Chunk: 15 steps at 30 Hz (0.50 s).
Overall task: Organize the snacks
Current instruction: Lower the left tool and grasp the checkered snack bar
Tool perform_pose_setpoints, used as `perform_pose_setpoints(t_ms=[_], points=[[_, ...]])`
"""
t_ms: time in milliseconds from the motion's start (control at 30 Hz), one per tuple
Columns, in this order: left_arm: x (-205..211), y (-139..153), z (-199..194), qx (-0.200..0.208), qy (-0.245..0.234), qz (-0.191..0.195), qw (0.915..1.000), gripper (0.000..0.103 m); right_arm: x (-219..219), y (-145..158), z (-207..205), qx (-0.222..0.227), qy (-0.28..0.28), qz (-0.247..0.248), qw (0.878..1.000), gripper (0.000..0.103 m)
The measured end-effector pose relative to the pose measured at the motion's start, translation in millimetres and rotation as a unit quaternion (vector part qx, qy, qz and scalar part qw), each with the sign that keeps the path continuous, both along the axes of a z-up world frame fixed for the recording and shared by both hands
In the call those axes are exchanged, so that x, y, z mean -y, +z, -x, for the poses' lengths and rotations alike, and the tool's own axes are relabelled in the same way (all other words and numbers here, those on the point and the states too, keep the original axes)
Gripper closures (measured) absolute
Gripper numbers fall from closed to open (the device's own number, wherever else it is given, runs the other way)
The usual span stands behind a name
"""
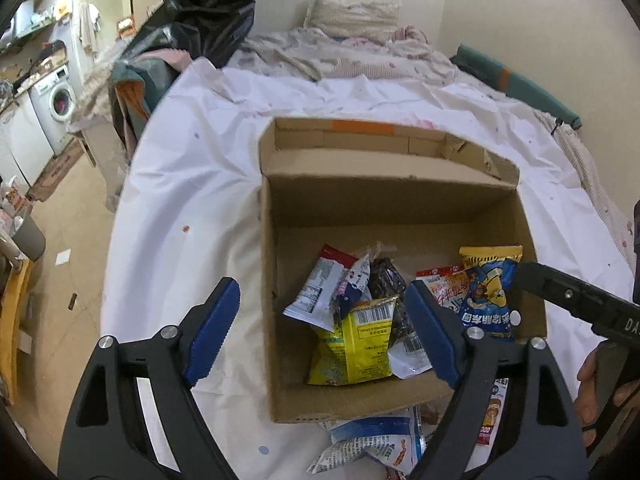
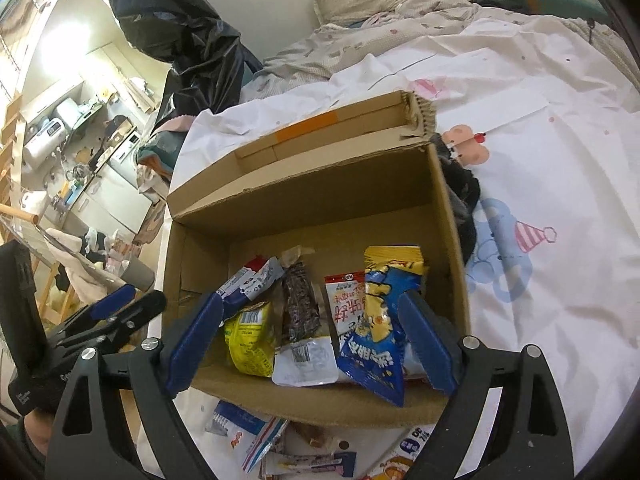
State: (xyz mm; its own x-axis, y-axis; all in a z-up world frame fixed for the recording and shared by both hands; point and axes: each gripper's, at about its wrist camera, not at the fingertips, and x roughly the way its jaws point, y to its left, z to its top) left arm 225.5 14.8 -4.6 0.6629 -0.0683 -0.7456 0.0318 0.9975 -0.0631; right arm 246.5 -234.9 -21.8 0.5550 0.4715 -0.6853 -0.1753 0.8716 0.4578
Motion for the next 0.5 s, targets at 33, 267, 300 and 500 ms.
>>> perform_pose_setpoints(t_ms=[33,267,300,500], points=[[-1.2,3.1,3.3,0.006,0.000,-0.002,1.0000,0.021,2.0,1.7,2.9,0.001,-0.003,0.000,1.000,0.011],[-15.3,14.8,28.2,0.025,0.020,0.010,0.9994,0.021,11.5,17.0,27.4,0.017,-0.002,0.002,1.000,0.011],[-17.0,15.5,31.5,0.025,0.023,0.012,0.9993,0.018,13.8,17.5,31.3,0.016,-0.003,0.001,1.000,0.011],[-29.0,16.2,53.0,0.017,0.038,0.039,0.9984,0.006,25.1,17.2,52.5,0.003,-0.014,-0.002,1.000,0.011]])
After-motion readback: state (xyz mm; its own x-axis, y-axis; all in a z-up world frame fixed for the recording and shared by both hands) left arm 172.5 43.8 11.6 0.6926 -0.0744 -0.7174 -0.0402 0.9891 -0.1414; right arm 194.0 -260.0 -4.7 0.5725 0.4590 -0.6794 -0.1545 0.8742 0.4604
